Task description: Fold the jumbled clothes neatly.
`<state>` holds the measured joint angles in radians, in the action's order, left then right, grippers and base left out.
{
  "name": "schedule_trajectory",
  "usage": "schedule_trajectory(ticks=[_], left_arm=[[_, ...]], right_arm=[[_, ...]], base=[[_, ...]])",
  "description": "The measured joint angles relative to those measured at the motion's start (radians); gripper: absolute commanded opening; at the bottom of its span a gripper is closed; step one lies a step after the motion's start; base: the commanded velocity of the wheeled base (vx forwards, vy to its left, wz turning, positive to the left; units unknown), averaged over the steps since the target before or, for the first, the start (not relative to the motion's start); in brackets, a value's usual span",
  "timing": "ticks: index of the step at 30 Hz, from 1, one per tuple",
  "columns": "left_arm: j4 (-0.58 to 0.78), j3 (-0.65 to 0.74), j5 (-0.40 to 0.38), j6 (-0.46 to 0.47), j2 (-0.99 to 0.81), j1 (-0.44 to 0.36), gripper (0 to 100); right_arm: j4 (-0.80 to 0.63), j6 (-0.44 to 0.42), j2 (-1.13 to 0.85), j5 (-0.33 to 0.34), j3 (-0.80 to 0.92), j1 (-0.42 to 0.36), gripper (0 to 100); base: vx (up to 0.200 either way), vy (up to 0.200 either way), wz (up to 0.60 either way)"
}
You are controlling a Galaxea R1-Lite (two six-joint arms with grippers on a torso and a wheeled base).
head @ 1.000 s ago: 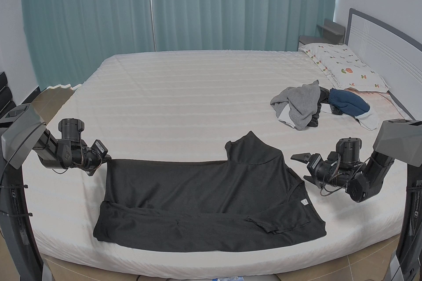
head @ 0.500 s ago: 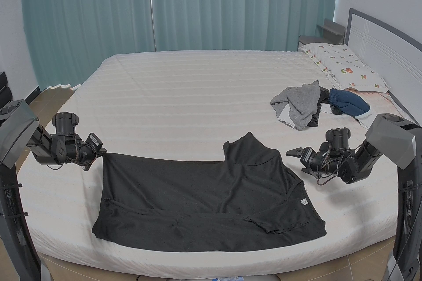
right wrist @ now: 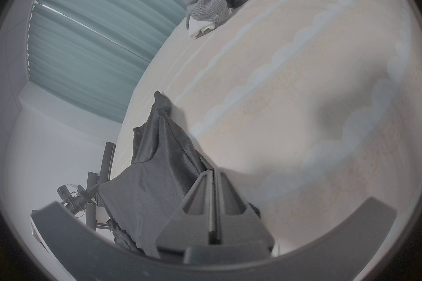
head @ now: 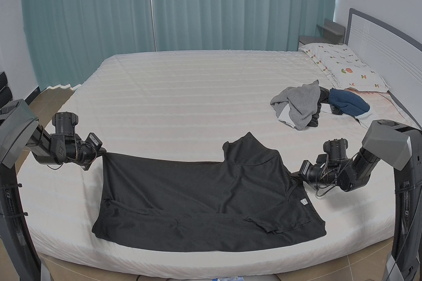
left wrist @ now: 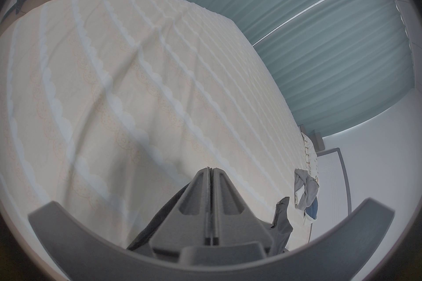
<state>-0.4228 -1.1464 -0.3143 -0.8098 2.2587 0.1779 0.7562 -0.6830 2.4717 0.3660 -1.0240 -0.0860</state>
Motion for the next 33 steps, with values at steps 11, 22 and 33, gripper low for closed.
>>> schedule_trajectory(ticks=[11,22,33], left_arm=[[0.001,0.004,0.000,0.001,-0.003,0.000,0],[0.016,0.009,-0.001,0.005,-0.008,0.000,0],[0.025,0.009,-0.002,0.006,-0.010,-0.005,0]], right_arm=[[0.001,0.023,-0.045,-0.003,0.059,0.033,0],[-0.043,0.076,-0.080,-0.004,0.088,0.033,100],[-0.078,0.096,-0.085,-0.003,-0.031,0.007,100]], base=[[0.000,0.000,0.00],[0.000,0.000,0.00],[0.000,0.000,0.00]])
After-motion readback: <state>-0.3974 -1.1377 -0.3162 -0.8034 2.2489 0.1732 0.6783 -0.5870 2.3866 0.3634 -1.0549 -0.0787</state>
